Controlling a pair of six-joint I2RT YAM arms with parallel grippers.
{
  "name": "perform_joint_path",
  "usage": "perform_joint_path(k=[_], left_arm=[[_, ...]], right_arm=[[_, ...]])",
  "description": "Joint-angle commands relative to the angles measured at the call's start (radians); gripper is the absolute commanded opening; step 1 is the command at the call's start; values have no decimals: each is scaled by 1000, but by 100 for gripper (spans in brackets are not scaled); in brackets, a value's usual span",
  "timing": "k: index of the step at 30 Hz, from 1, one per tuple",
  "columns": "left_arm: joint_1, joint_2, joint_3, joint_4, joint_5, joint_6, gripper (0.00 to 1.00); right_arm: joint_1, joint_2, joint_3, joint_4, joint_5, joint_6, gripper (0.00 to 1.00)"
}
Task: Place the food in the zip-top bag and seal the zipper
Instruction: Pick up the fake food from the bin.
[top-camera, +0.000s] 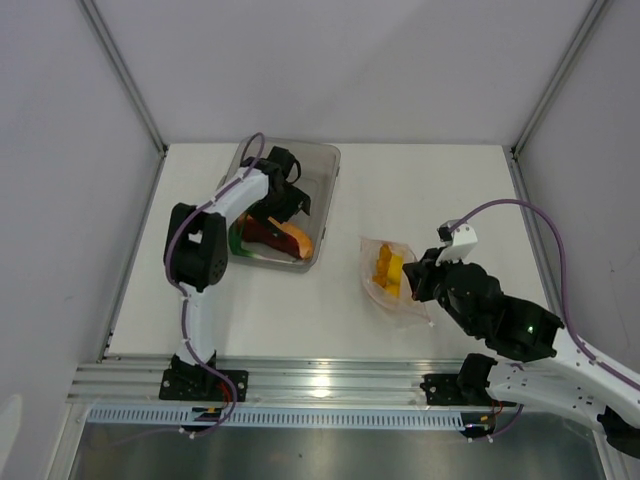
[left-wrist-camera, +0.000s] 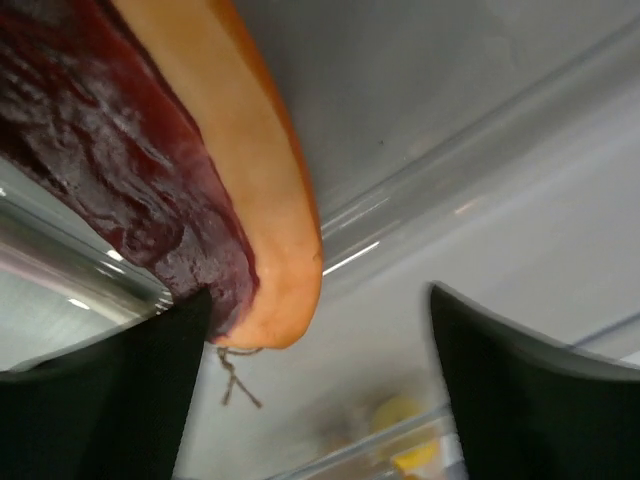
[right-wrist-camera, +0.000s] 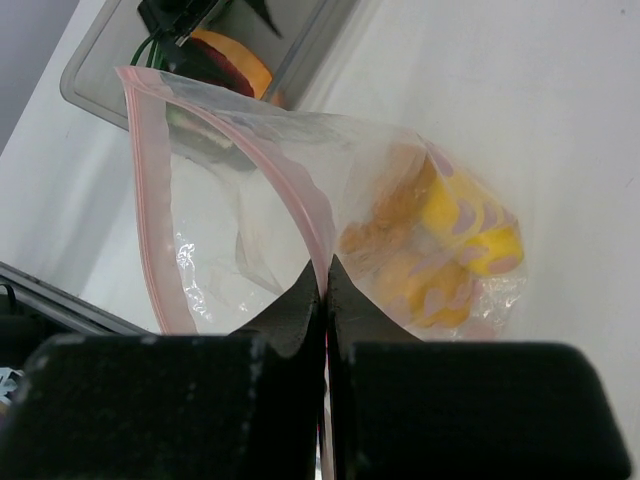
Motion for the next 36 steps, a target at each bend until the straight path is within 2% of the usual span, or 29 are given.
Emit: perform_joint_path(k=[1,6,16,21,22,24,25,27,28,30,31,36], left_arm=[[-3,54,112,-180,-84,-48,99],[-5,123,204,-280,-104,-68,99],[-12,189,186,-306,-109,-111,99],[-26,157,122,-233,-127,-126,90],[-25,154,109,-208,-123,-126,82],[-26,149,103,-191,-115,-118,72],[-26,149,103,-182,-112,-112,59],[-26,149,100,-173,-104,-109,43],[-26,148,96,-168,-103,-105,26],[-25,142,80,-151,-95,-100,12],[-23,142,76,-142,-88,-89,1],[-16,106,13,-82,-52,-74,1]], right_arm=[[8,-21,9,19,36,12,0],[7,-33,-1,20,39,11,0],[7,-59,-7,17,45,18,0],[7,-65,-7,13,47,18,0],[7,-64,-4,13,47,17,0],[7,-65,-4,10,48,17,0],[7,-65,-4,10,50,17,0],[7,-65,-4,13,51,14,0],[7,-64,-3,13,51,14,0],[7,-62,-3,14,51,14,0],[7,-62,-3,16,51,14,0],[7,-56,-1,17,50,15,0]])
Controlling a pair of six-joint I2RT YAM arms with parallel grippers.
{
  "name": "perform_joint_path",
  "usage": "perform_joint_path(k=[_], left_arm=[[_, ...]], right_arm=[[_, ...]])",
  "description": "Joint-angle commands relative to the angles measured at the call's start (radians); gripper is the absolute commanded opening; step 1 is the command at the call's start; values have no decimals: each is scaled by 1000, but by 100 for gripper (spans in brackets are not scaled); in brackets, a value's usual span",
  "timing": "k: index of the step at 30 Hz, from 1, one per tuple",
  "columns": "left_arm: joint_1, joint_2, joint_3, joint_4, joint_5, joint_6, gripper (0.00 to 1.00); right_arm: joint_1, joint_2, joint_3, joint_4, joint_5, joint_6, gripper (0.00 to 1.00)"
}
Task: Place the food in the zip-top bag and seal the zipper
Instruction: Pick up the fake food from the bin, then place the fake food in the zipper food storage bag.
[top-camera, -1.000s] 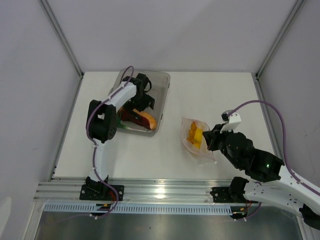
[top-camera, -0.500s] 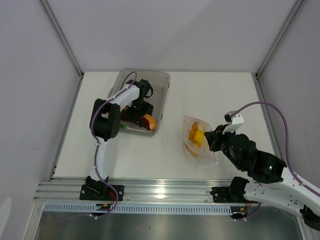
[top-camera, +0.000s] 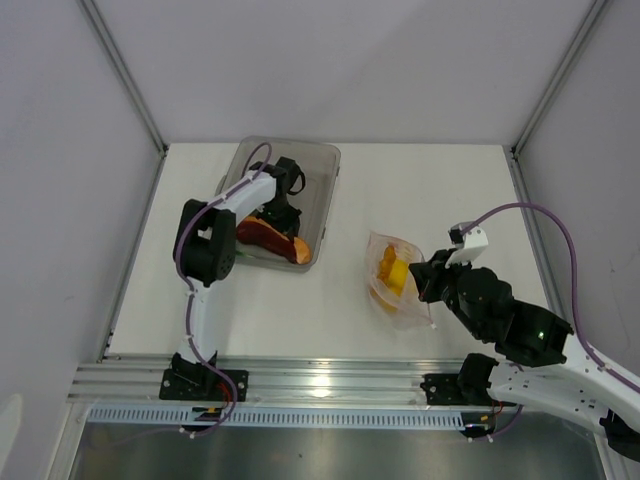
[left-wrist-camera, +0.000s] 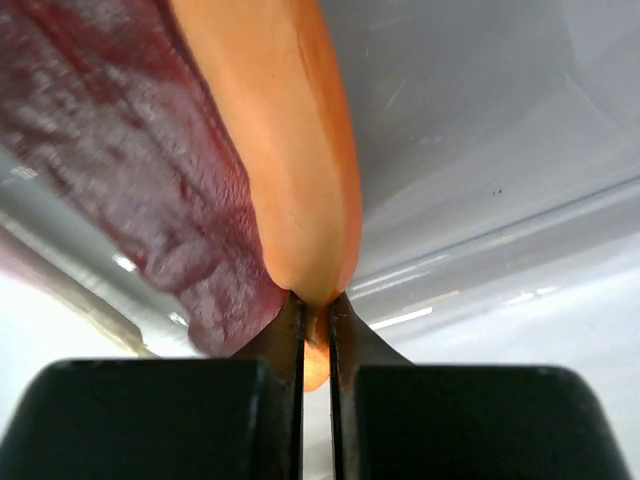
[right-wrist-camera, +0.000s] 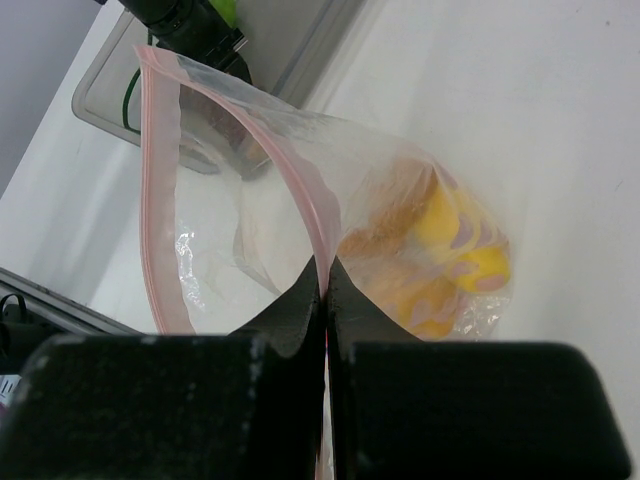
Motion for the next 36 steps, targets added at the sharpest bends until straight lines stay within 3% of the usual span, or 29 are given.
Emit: perform_joint_path(k=[1,22,27,36], left_arm=[[2,-29,-79,87,25,14,1],[6,-503,-421,602,246,166,1],[6,-605,-473,631,321,172,1],[-3,-913,-681,816,484,184,1]], right_arm=[[5,0,12,26,31,17,0],[8,28,19,30,27,23,1],[8,46,21,46,17,23,1],[12,74,32,50,14,18,0]])
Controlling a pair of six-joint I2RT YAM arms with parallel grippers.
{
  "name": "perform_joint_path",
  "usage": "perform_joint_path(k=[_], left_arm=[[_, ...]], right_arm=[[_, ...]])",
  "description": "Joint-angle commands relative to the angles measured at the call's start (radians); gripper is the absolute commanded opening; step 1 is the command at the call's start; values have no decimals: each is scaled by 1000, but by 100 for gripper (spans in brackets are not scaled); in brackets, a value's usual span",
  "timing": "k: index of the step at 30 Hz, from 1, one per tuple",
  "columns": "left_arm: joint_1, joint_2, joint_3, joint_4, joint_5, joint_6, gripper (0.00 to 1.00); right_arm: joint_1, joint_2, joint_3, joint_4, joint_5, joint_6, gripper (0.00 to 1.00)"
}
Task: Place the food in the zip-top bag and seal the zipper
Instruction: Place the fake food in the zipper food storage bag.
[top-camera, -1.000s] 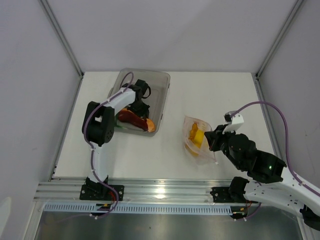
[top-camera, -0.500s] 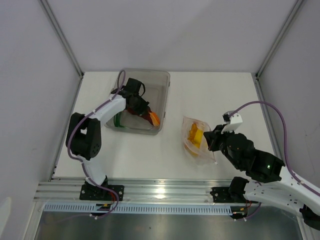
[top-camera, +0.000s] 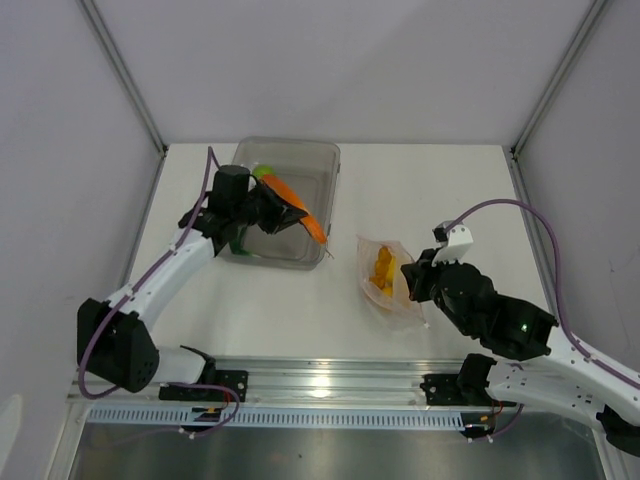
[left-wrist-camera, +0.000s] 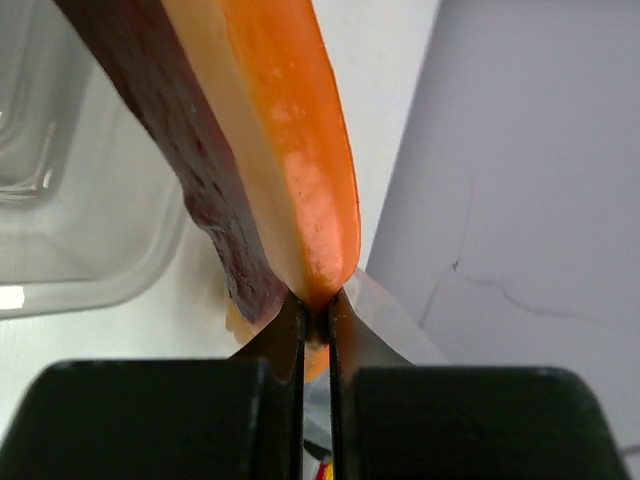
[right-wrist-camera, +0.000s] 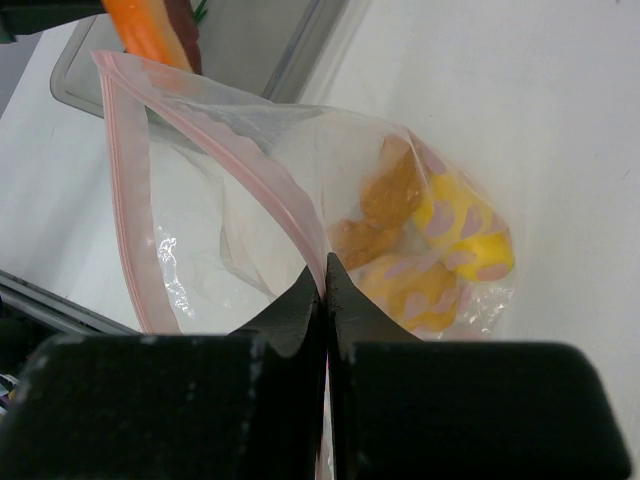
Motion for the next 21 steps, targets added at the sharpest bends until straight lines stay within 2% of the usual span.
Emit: perform_joint_path(k=[1,5,10,15,21], left_arm=[[-14,-135,-54,125,121,51,1],[-29,-299,-91,188,233,93,1],[-73,-408,-125,233,434,109,0],[-159,-560,-132,216,515,186,1],[-271,-639,-167,296,623,153,1]], right_arm=[[6,5,34,37,16,8,0],[6,8,43,28,22,6,0],[6,13,53,19,29,3,0],[7,25,96,-17,48,-12,0],[9,22,126,-35,68,-32,0]])
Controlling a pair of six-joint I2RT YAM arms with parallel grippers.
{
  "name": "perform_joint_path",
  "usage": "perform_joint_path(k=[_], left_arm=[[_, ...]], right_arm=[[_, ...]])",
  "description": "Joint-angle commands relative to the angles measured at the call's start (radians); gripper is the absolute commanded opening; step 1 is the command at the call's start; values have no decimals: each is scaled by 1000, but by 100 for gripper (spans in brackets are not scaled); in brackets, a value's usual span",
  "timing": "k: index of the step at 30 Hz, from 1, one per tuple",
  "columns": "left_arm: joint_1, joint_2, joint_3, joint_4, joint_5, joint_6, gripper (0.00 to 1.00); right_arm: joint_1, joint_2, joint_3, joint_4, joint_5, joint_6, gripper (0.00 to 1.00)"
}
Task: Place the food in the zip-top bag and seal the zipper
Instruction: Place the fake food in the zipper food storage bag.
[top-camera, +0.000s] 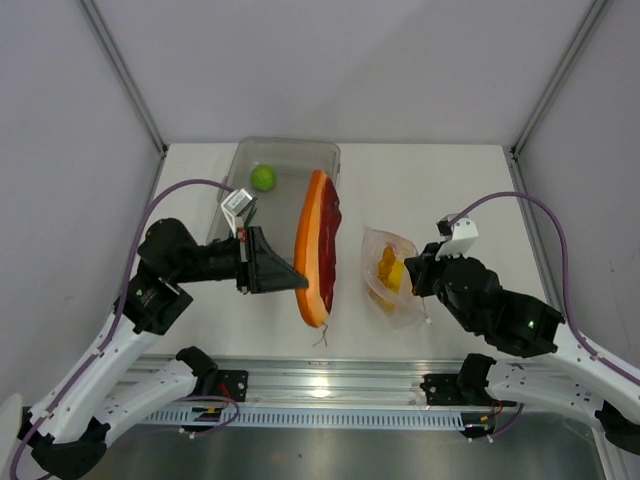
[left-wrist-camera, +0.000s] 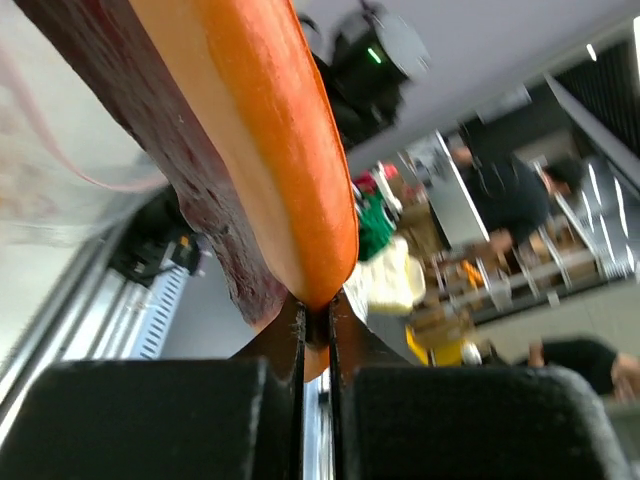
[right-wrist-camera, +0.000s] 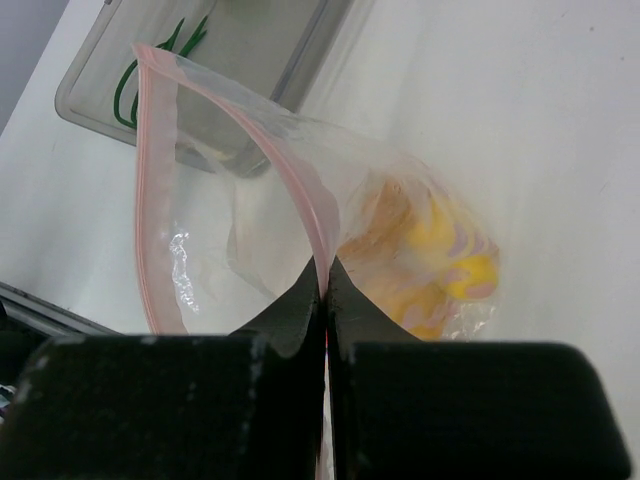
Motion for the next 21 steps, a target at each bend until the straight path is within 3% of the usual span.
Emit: perform_joint_path(k=[1,4,6,10,21], left_arm=[[-65,-26,-28,109,109,-9,1],[-127,-31,-57,172,138,-79,1],[-169,-28,-91,299,170,-138,1],[-230,7,-145,425,187,-328,1],[-296,105,-352,723,112,-754,1]], right_arm=[[6,-5,50,2,43,-16,0],[6,-5,50,7,34,-26,0],[6,-4,52,11,28,-36,0],[8,4,68,19,20,-45,0],[37,10,58,73,-66,-118,0]])
